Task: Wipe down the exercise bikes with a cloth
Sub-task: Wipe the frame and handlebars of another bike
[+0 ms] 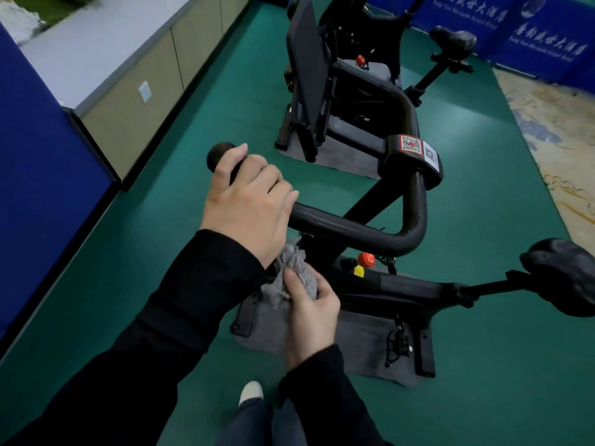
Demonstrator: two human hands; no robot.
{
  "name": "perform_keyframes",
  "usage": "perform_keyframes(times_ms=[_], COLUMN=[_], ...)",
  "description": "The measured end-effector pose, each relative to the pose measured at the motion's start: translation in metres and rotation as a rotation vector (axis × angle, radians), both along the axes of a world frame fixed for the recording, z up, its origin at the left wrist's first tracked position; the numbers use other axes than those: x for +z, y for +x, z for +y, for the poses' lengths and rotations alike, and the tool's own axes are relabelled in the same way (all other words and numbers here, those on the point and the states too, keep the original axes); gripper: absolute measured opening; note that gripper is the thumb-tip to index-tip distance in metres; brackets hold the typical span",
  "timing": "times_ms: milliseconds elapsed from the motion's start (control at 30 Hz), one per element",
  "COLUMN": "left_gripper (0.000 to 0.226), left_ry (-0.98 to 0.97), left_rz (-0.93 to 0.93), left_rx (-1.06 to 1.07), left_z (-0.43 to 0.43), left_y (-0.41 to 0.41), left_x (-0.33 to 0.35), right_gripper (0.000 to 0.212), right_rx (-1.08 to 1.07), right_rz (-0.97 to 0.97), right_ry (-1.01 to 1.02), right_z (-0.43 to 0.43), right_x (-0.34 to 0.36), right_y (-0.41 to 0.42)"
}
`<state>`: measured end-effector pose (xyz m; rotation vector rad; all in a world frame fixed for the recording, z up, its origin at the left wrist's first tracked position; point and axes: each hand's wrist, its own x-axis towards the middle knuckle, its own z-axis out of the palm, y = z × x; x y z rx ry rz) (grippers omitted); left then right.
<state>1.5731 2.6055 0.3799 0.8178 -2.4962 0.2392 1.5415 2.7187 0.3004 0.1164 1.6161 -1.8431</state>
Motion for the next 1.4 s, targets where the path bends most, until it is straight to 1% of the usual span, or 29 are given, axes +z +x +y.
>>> perform_keyframes(times_ms=[133, 233, 367, 467, 567, 667, 767, 833, 900, 1033, 1100, 1267, 1400], left_gripper=[0.038, 0.037, 0.036, 0.035, 0.035, 0.035, 0.036, 0.037, 0.038, 0.036, 0.036, 0.039, 0.036], left_ry=[-0.019, -0.041, -0.043, -0.044, -0.046, -0.058, -0.063, -0.053, -0.047, -0.058, -0.063, -0.049, -0.057], left_rz=[-0.008, -0.003, -0.003, -0.007, 0.003, 0.003, 0.011, 0.032, 0.051, 0.066, 0.063, 0.048, 0.064], left_rx=[0.002, 0.006, 0.007, 0.015, 0.023, 0.025, 0.02, 0.015, 0.018, 0.014, 0.008, 0.005, 0.029], left_z=[-0.001, -0.001, -0.001, -0.001, -0.001, -0.002, -0.002, -0.002, -0.002, -0.002, -0.002, -0.004, 0.002], left_y=[0.001, -0.001, -0.001, -0.001, -0.003, -0.003, -0.003, -0.004, -0.005, -0.007, -0.007, -0.006, -0.01], left_x=[0.0, -0.001, -0.002, -0.004, -0.005, -0.007, -0.008, -0.009, -0.01, -0.012, -0.012, -0.012, -0.011], right_gripper=[0.018, 0.016, 0.023, 0.028, 0.026, 0.025, 0.027, 0.027, 0.027, 0.028, 0.028, 0.028, 0.025], right_rx=[-0.003, -0.048, -0.207, -0.317, -0.29, -0.247, -0.333, -0.406, -0.428, -0.339, -0.343, -0.451, -0.422], right_rz=[0.046, 0.038, 0.011, 0.06, 0.175, 0.217, 0.24, 0.299, 0.373, 0.477, 0.489, 0.511, 0.503], right_ry=[-0.072, -0.101, -0.092, -0.036, 0.009, 0.05, 0.075, 0.098, 0.119, 0.152, 0.146, 0.123, 0.111], right_z=[-0.028, -0.038, -0.026, -0.012, -0.014, -0.02, -0.003, 0.011, 0.015, 0.007, 0.01, 0.026, 0.025], right_x=[0.012, 0.014, 0.015, 0.014, 0.015, 0.016, 0.017, 0.016, 0.016, 0.016, 0.017, 0.017, 0.016], right_y=[-0.016, -0.018, -0.021, -0.028, -0.02, -0.014, -0.031, -0.042, -0.045, -0.033, -0.037, -0.054, -0.05])
